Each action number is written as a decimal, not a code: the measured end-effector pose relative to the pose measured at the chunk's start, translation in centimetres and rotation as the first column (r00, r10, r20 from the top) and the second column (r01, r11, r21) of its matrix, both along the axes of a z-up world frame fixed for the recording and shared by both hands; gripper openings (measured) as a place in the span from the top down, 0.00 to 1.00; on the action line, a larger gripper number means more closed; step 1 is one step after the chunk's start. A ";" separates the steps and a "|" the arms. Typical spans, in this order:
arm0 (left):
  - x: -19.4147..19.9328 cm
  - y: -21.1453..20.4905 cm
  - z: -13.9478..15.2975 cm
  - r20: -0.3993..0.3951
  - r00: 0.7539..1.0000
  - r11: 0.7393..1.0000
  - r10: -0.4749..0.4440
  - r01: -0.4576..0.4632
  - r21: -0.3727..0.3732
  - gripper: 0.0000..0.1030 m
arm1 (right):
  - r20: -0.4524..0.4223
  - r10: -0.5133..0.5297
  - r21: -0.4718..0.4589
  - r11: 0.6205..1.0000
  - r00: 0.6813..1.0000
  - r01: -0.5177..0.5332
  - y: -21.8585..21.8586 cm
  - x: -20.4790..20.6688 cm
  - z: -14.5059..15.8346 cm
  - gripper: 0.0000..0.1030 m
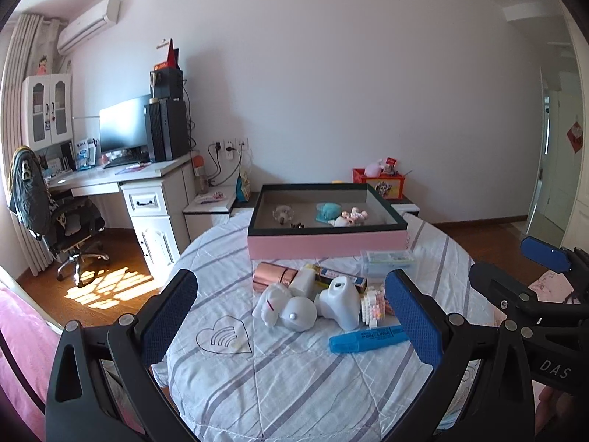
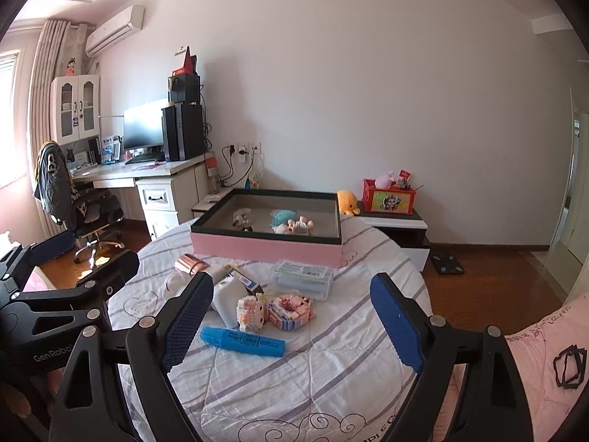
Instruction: Organize rigid objects
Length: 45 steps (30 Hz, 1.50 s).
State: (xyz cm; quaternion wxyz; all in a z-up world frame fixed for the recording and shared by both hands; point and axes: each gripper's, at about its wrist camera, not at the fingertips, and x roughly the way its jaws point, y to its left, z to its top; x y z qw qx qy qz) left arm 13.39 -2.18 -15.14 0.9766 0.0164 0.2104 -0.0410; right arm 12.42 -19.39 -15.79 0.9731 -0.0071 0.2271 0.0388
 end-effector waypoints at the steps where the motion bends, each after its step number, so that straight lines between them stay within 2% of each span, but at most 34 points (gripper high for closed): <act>1: 0.5 0.0 -0.7 -0.021 1.000 1.000 0.000 0.000 0.000 0.00 | -0.022 0.001 0.002 1.000 1.000 -0.001 -0.1 0.6 -0.8 0.14; 7: 4.1 0.0 -4.9 -0.155 0.988 1.000 -0.024 0.026 0.011 0.00 | -0.151 0.011 0.010 1.000 0.988 -0.010 -0.6 4.2 -5.2 0.14; 14: 8.4 1.2 -8.1 -0.260 0.965 0.999 0.037 -0.038 0.000 0.00 | -0.222 -0.014 0.027 0.999 0.975 0.020 -2.2 7.3 -7.9 0.14; 18: 10.9 1.3 -9.5 -0.322 0.946 0.999 0.042 -0.047 -0.005 0.00 | -0.250 -0.013 0.034 0.999 0.968 0.022 -2.5 8.8 -8.9 0.14; 25: 14.2 0.9 -11.0 -0.397 0.916 0.998 0.056 -0.048 0.031 0.00 | -0.296 -0.023 0.025 0.999 0.955 0.032 -3.2 11.7 -10.1 0.14; 28: 15.7 0.7 -11.8 -0.471 0.881 0.999 0.042 -0.026 0.040 0.00 | -0.325 0.017 0.057 0.998 0.946 0.001 -3.1 13.0 -10.4 0.14; 32: 16.0 0.7 -11.6 -0.452 0.892 0.999 0.021 -0.001 0.043 0.01 | -0.363 0.071 0.081 0.996 0.929 -0.045 -2.3 14.5 -10.6 0.14; 33: 16.0 0.9 -11.5 -0.447 0.894 0.999 0.007 0.010 0.035 0.05 | -0.381 0.077 0.081 0.995 0.921 -0.050 -2.1 15.0 -10.7 0.14; 36: 15.6 0.9 -11.2 -0.416 0.909 0.999 -0.019 0.036 0.033 0.26 | -0.397 0.080 0.076 0.996 0.914 -0.054 -1.9 15.9 -10.9 0.14; 42: 14.9 1.4 -10.8 -0.391 0.920 0.998 -0.036 0.050 0.025 0.26 | -0.415 0.111 0.071 0.993 0.903 -0.089 -1.6 16.5 -11.2 0.15; 45: 14.3 1.3 -10.7 -0.383 0.923 0.998 -0.037 0.050 0.023 0.26 | -0.415 0.119 0.035 0.993 0.902 -0.115 -1.1 16.2 -11.3 0.21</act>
